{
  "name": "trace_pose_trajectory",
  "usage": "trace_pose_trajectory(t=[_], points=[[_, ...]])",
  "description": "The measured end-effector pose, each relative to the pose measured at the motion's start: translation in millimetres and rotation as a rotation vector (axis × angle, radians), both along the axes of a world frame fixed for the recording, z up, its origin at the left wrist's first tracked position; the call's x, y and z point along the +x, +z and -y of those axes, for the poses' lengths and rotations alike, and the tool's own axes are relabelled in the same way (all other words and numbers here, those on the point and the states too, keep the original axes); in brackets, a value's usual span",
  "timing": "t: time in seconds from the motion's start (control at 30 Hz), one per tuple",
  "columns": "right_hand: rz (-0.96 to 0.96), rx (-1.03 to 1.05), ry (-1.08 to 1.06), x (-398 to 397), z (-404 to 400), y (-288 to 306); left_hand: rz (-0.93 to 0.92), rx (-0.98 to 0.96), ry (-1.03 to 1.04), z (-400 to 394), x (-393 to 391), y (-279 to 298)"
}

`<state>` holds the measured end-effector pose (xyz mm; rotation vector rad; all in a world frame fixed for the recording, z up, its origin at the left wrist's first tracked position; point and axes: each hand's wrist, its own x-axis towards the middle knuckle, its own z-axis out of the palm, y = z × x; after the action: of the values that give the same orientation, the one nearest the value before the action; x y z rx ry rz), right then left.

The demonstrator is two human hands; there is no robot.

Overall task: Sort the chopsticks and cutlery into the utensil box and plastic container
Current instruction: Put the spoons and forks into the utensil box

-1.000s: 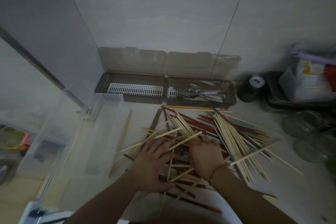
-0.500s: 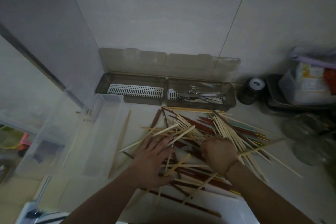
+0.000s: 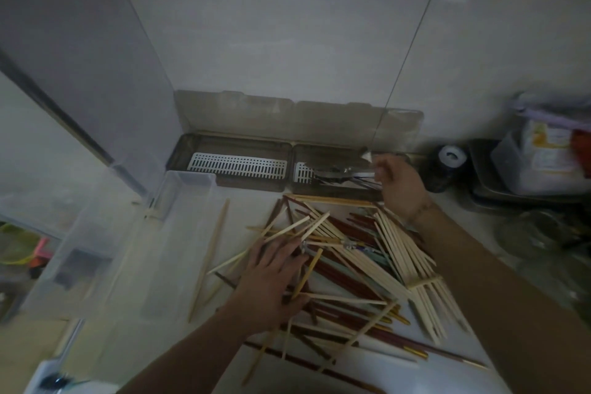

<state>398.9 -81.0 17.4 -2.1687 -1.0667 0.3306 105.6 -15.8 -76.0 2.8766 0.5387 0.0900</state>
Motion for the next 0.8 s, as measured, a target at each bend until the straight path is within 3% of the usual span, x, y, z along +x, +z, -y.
trace_pose_trajectory(t=[0.17, 0.33, 0.47, 0.6, 0.8], points=[[0.107, -0.357, 0.044, 28, -36, -24, 0.028, -0.048, -0.001, 0, -1, -4], [0.126, -0.469, 0.074, 33, -50, -46, 0.038, -0.056, 0.022, 3, -1, -3], [0.076, -0.370, 0.087, 51, -39, -45, 0.067, -0.045, 0.023, 4, -2, -3], [0.128, -0.093, -0.096, 66, 15, -22, 0.070, -0.044, 0.045, 5, -2, -6], [0.325, -0.080, -0.091, 28, 145, -32, 0.078, -0.058, 0.040, 2, -1, -11]])
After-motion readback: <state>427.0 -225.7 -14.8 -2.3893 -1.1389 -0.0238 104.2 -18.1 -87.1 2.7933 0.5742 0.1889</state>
